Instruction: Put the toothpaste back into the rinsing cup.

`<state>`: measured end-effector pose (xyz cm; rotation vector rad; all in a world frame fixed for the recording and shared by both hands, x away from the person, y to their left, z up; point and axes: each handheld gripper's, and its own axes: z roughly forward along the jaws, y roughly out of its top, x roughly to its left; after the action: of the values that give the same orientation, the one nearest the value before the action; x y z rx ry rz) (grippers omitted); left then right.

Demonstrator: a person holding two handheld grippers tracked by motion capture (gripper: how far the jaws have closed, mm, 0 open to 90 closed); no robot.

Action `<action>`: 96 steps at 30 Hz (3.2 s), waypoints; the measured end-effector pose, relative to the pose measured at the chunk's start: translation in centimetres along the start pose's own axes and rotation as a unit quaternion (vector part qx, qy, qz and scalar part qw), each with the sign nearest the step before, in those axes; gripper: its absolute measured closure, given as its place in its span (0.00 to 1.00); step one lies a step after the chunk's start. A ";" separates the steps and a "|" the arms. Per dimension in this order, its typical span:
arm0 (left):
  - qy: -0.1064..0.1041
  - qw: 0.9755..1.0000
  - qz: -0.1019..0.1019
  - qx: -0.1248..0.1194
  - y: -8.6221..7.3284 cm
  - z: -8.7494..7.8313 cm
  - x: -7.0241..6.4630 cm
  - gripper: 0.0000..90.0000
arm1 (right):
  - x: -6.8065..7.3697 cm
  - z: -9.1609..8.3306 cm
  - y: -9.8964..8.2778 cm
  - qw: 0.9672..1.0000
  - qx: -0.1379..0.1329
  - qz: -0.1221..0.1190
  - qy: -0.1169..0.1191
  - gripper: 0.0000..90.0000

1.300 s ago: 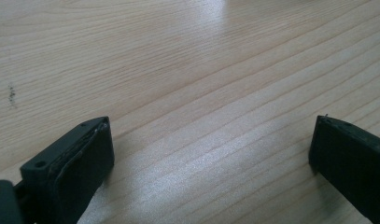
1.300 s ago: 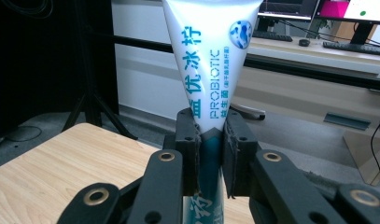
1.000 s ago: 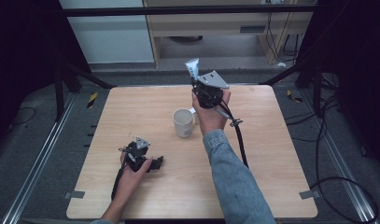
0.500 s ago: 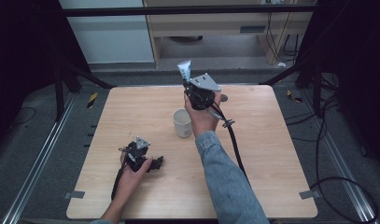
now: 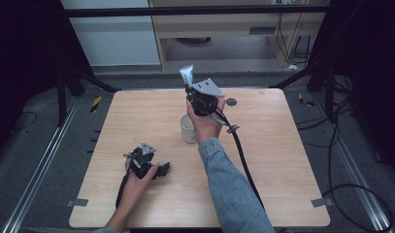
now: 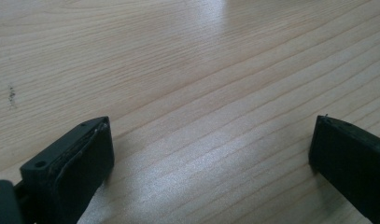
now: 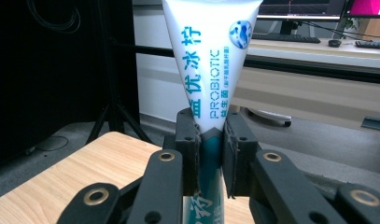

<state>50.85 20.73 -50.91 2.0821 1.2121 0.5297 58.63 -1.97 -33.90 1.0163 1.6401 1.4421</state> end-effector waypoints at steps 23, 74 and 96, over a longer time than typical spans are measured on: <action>0.000 1.000 0.001 0.001 0.0 0.0 0.0 0.00 | 0.3 0.4 -1.4 1.000 0.011 0.006 0.007 0.87; 0.000 1.000 0.002 0.002 0.0 0.0 0.0 0.00 | 0.4 1.7 -6.1 0.998 0.059 0.019 0.012 0.87; 0.000 1.000 0.002 0.002 0.0 0.0 0.0 0.00 | 0.5 2.0 -7.3 0.997 0.071 0.028 0.015 0.87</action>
<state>50.85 20.77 -50.88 2.0890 1.2088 0.5290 59.44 -1.12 -41.37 1.1331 1.7697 1.3992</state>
